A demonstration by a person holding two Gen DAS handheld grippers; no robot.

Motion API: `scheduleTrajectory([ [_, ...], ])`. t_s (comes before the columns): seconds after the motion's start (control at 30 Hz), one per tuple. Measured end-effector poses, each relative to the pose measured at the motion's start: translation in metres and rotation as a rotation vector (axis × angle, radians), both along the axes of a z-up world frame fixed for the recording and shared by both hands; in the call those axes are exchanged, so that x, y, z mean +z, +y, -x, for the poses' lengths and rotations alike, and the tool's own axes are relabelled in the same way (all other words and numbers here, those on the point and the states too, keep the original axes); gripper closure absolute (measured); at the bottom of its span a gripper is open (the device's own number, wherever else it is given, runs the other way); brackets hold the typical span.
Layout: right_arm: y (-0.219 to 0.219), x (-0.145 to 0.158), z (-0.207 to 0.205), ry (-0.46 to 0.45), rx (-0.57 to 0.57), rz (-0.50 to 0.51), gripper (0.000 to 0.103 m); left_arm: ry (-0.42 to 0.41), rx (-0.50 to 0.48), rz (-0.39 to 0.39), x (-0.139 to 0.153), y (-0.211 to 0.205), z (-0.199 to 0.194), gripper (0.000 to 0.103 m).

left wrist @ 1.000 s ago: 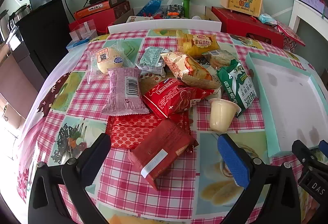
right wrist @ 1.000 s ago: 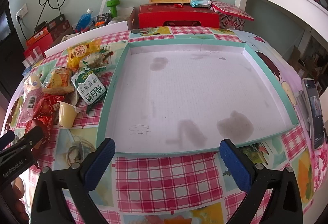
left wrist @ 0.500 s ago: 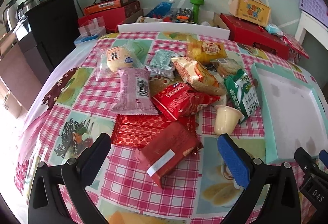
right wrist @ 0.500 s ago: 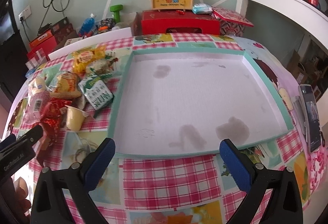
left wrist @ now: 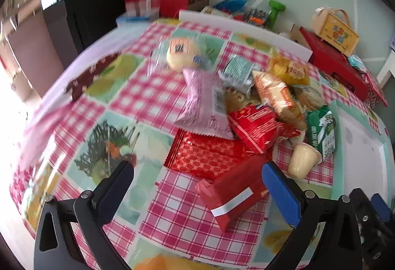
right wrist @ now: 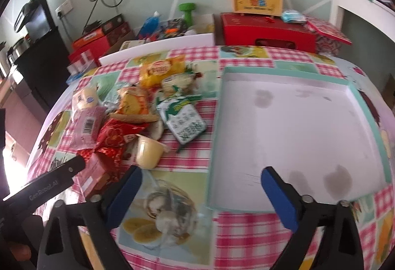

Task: Organize snacks
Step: 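Move the right tool to the yellow pudding cup and close on it, then lift the pudding cup with the right tool while the left tool grasps the red wafer pack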

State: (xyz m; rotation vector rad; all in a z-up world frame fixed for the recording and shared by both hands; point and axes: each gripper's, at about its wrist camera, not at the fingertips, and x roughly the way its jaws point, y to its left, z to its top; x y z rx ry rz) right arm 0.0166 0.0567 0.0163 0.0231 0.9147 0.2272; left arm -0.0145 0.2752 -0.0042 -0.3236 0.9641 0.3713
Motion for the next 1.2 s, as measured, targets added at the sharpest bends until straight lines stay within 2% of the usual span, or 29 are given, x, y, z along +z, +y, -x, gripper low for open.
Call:
scheduleTrajectory([
  [0.1, 0.014, -0.001, -0.005, 0.001, 0.044, -0.010, 0.015, 0.011, 0.008, 0.080, -0.007, 0.010, 0.000, 0.000],
  [0.17, 0.024, -0.001, -0.008, -0.002, 0.073, -0.015, 0.021, 0.010, 0.019, 0.104, -0.008, 0.015, 0.000, 0.000],
  [0.37, 0.046, -0.008, -0.023, 0.011, 0.149, -0.022, 0.038, -0.007, -0.011, 0.136, -0.006, 0.017, -0.005, 0.001],
  [0.53, 0.058, -0.023, -0.036, 0.047, 0.170, -0.025, 0.039, -0.003, -0.012, 0.153, -0.010, 0.022, -0.008, 0.002],
  [0.7, 0.062, -0.039, -0.043, 0.082, 0.177, -0.029, 0.049, 0.008, -0.002, 0.162, -0.016, 0.027, -0.008, 0.002],
  [0.73, 0.062, -0.041, -0.044, 0.083, 0.173, -0.029, 0.053, 0.006, -0.001, 0.163, -0.017, 0.027, -0.009, 0.002],
  [0.87, 0.056, -0.043, -0.046, 0.089, 0.170, -0.072, 0.055, 0.010, -0.016, 0.158, -0.020, 0.024, -0.010, 0.002],
  [1.2, 0.047, -0.042, -0.033, 0.116, 0.162, -0.082, 0.056, 0.003, -0.095, 0.117, -0.014, 0.007, -0.011, 0.002],
])
